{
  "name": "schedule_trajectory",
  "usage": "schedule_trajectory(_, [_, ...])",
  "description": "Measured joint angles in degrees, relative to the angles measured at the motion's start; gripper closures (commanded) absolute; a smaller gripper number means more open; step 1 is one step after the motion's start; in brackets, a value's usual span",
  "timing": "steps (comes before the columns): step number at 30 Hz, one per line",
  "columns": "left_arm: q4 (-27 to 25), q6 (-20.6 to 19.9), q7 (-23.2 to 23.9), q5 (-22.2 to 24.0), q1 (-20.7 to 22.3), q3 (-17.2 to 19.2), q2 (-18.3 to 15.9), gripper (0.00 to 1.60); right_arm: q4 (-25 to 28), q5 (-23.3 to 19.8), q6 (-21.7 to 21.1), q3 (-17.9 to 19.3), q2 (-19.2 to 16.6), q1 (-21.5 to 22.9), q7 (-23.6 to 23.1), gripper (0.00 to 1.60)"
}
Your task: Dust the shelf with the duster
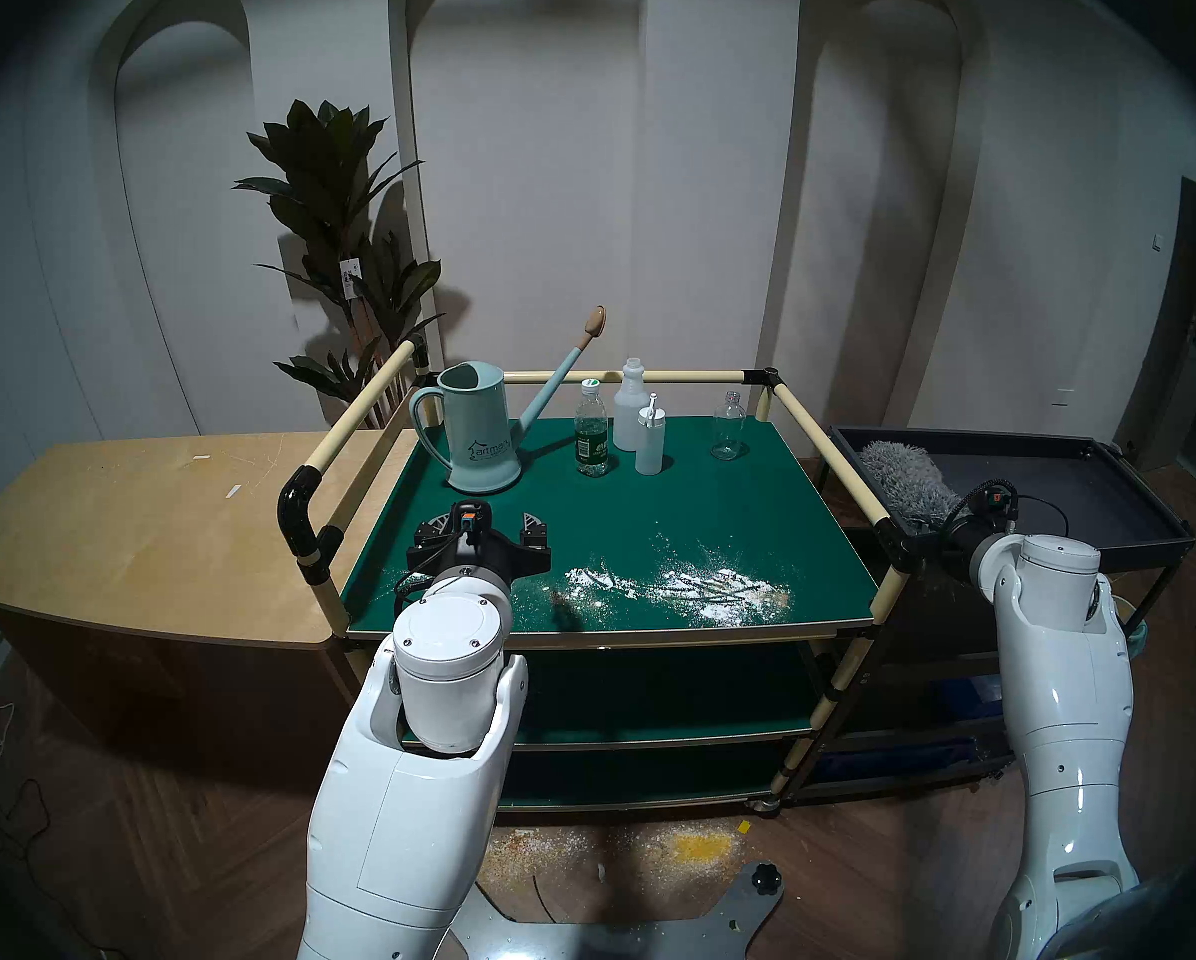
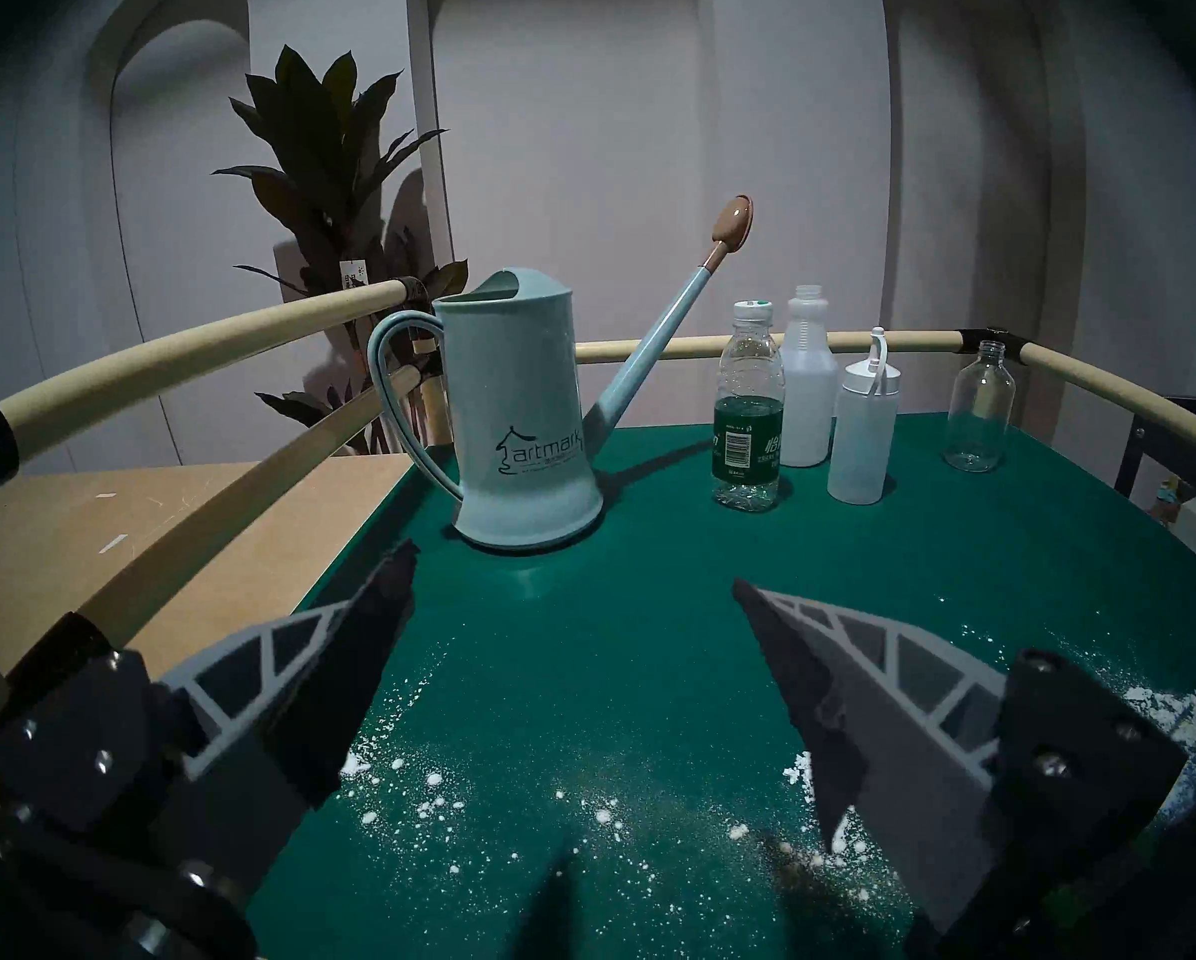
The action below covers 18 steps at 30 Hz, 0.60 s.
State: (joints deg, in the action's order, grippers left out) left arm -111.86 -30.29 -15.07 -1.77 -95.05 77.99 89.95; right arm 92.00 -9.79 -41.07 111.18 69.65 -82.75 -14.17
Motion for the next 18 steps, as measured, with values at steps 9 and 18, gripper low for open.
schedule_trajectory(9, [0.1, 0.0, 0.9, 0.5, 0.1, -0.2, -0.3, 0.00, 1.8, -0.7, -1.9, 2.3, 0.1, -0.4, 0.0, 1.60])
schedule_trajectory(18, [0.6, 0.0, 1.5, 0.8, 0.4, -0.3, -0.5, 0.00, 4.4, -1.8, -3.3, 4.1, 0.1, 0.1, 0.1, 1.60])
